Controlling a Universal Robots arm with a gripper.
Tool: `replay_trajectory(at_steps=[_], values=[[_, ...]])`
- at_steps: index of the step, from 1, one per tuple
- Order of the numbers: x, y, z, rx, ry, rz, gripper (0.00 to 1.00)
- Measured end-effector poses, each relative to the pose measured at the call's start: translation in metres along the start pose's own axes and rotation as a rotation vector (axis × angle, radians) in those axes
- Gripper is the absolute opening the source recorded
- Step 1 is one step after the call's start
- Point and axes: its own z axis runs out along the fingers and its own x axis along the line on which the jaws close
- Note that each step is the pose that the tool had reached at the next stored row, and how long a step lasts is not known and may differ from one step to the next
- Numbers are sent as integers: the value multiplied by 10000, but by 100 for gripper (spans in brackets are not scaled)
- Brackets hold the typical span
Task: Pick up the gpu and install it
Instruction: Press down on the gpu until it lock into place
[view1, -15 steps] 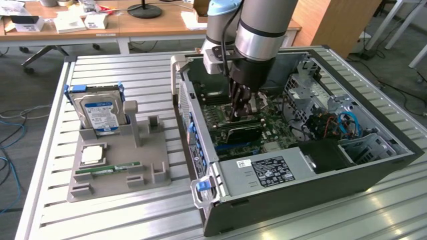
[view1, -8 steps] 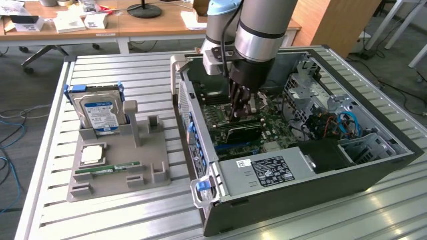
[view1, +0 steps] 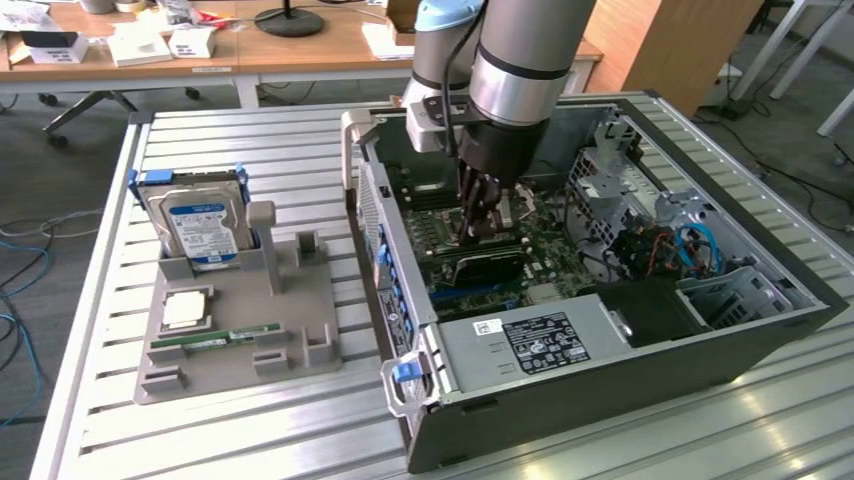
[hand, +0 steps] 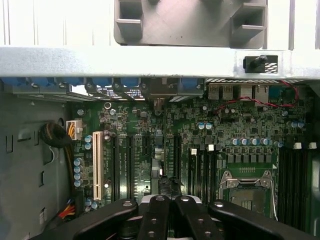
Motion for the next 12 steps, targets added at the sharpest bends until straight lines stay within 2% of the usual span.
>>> replay_trajectory(at_steps=[12], values=[[-13,24,14,0,1,0,11]])
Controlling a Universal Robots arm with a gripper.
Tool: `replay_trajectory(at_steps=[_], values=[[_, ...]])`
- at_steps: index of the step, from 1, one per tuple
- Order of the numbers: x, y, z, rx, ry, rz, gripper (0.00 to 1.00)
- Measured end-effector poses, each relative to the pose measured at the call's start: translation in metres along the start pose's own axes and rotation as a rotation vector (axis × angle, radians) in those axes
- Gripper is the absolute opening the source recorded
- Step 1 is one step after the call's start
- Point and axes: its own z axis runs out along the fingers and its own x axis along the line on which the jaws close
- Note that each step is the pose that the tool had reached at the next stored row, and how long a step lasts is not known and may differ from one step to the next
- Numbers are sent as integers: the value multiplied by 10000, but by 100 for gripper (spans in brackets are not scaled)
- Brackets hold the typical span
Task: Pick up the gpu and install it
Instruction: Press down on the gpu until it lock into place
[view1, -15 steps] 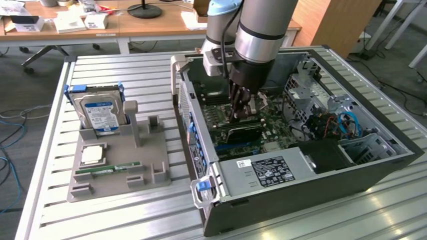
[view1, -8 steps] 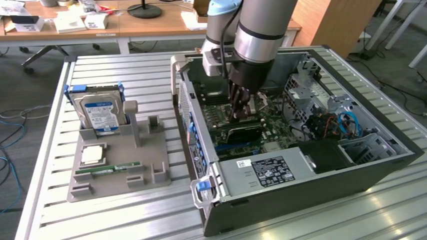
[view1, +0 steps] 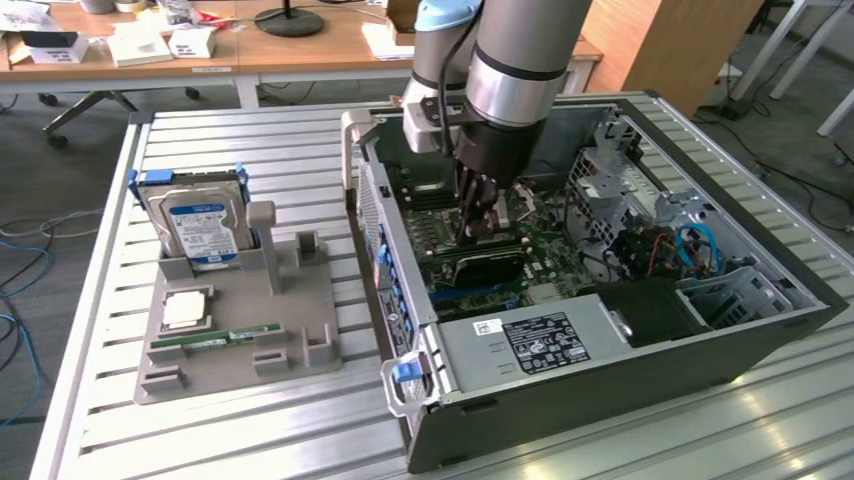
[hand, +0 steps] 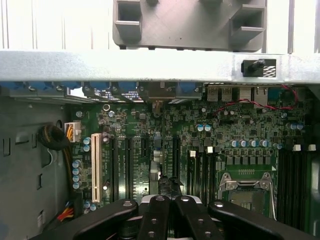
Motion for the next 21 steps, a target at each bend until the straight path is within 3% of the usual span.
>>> replay_trajectory(at_steps=[21], values=[[22,0,14,1,-1,2,11]])
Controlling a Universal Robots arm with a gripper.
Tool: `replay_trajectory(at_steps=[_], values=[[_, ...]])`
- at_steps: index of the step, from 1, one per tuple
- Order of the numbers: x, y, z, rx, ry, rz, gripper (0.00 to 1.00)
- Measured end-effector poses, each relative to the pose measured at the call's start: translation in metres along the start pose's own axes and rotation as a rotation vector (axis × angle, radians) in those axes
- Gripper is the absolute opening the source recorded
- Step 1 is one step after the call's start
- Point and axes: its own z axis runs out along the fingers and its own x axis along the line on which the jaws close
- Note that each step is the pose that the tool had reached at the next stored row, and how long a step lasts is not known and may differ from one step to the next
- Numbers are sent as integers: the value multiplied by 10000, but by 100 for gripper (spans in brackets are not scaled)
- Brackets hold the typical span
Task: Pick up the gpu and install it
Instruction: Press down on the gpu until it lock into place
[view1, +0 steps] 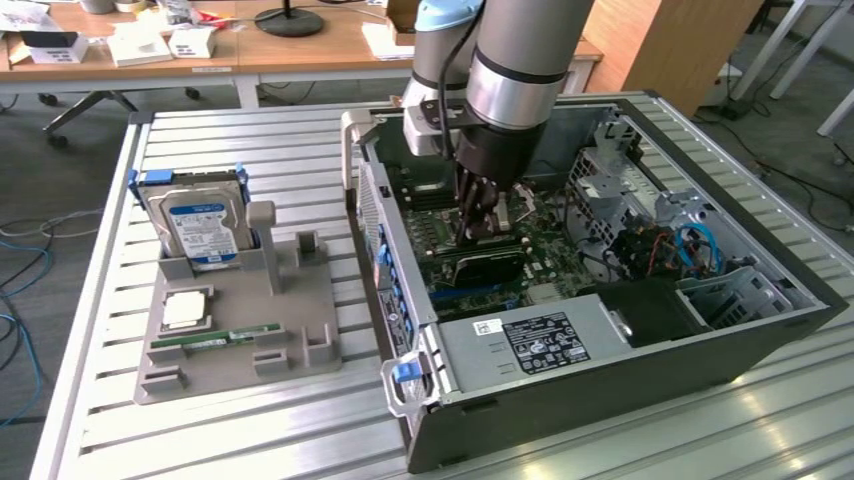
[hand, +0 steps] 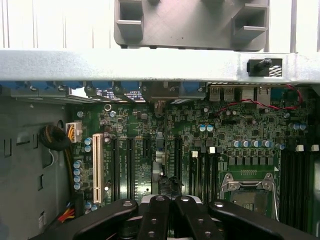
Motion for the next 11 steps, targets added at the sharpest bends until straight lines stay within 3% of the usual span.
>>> replay_trajectory(at_steps=[11], values=[[3,5,43,-2,3,-2,11]])
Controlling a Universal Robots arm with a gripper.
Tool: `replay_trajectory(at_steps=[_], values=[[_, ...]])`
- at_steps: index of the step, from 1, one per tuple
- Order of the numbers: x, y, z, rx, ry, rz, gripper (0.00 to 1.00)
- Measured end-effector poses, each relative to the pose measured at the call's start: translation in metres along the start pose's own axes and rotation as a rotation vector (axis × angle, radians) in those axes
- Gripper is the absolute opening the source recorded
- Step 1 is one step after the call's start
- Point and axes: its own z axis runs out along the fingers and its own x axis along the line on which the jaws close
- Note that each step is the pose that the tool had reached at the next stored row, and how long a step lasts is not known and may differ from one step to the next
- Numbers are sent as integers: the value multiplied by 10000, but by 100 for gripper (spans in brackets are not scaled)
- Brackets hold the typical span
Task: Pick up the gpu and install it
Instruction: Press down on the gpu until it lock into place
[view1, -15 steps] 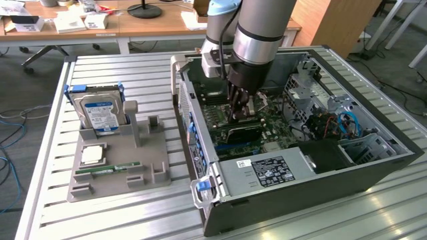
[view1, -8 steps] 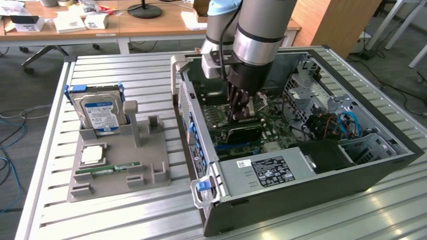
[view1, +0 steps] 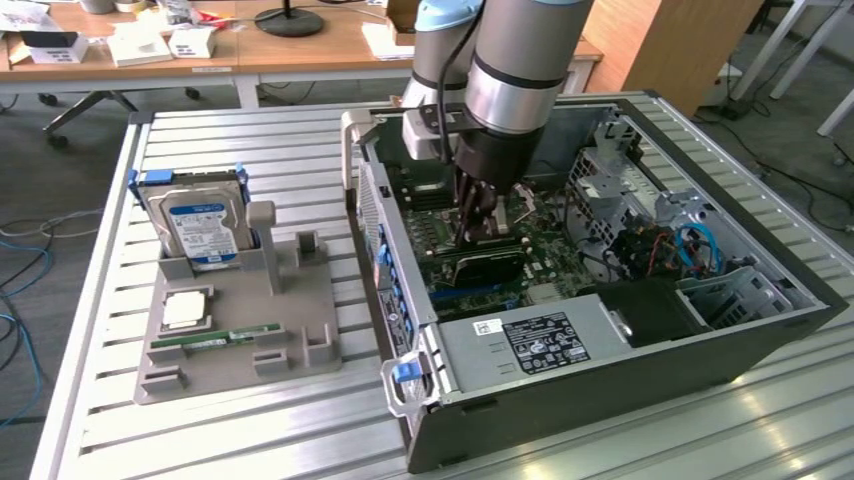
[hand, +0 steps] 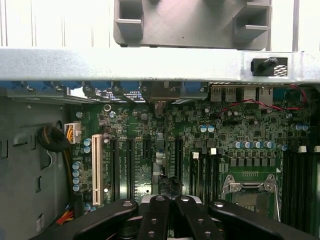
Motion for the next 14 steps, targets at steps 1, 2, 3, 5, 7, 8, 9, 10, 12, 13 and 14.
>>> replay_trajectory(at_steps=[1,2,3,5,7,8,9,10,12,13,14], values=[[0,0,7,3,-5,0,11],[0,-1,14,3,-5,0,11],[0,-1,20,2,-3,0,11],[1,-1,25,1,-1,0,11],[1,-1,32,1,-3,0,11],[1,-1,34,1,-2,0,11],[1,-1,34,1,-1,0,11],[1,-1,34,1,-1,0,11],[1,-1,34,2,-3,0,11],[1,-1,35,1,-2,0,11],[0,-1,40,3,-6,0,11]])
